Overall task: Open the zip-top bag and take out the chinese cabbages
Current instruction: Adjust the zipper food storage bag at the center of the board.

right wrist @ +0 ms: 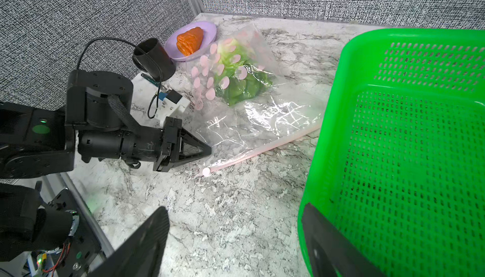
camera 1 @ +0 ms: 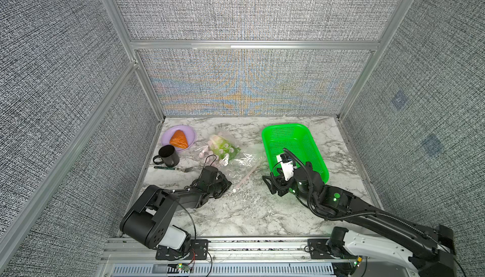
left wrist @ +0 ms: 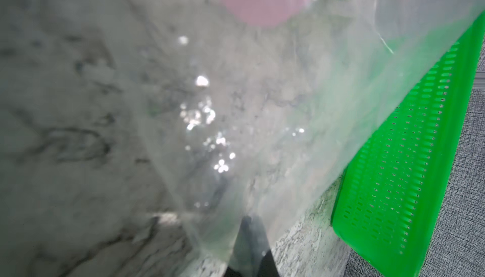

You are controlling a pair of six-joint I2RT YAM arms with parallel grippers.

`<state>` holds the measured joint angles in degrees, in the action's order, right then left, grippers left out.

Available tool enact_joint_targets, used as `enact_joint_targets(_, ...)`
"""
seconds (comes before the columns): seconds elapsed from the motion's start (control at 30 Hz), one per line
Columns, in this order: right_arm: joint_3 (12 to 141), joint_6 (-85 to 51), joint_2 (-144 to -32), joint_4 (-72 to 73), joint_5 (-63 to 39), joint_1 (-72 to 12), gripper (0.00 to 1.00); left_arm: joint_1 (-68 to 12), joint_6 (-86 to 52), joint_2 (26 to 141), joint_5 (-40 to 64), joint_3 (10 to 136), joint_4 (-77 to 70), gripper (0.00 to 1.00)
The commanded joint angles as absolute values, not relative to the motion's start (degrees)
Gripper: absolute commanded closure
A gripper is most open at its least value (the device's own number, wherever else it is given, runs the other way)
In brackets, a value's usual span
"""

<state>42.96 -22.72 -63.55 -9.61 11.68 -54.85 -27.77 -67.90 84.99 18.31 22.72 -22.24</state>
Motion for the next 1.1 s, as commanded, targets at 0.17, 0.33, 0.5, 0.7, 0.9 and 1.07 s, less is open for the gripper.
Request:
enact_joint_targets(0.17, 44.93, -26.84, -65.79, -11.93, 8.32, -55.02, 0.18, -27.82, -69.61, 79.14, 22.87, 25.94, -19.18, 1.00)
enact_joint_targets(0.33, 44.36, -35.89, -66.44, -6.67, -2.85, -55.02, 0.11, -28.03, -71.31, 65.84, 19.64, 26.94, -8.25, 1.00)
enact_joint_targets(0.5, 37.27, -48.14, -65.52, 11.54, -10.55, -55.46, 0.10, -27.99, -76.22, 58.80, 18.46, 26.48, -4.84, 1.00)
enact_joint_targets(0.7, 38.67, -43.93, -70.95, 14.47, -9.44, -58.57, 0.11, -27.99, -79.41, 58.24, 18.66, 27.02, -3.49, 1.00)
enact_joint_targets(0.9, 38.93, -49.26, -75.60, 23.37, -10.66, -60.83, 0.16, -28.01, -84.02, 54.49, 16.38, 27.26, -3.22, 1.00)
enact_joint_targets(1.07, 43.89, -39.10, -75.77, 13.96, -0.61, -63.47, 0.23, -28.01, -88.03, 51.98, 14.08, 27.44, 1.11, 1.00)
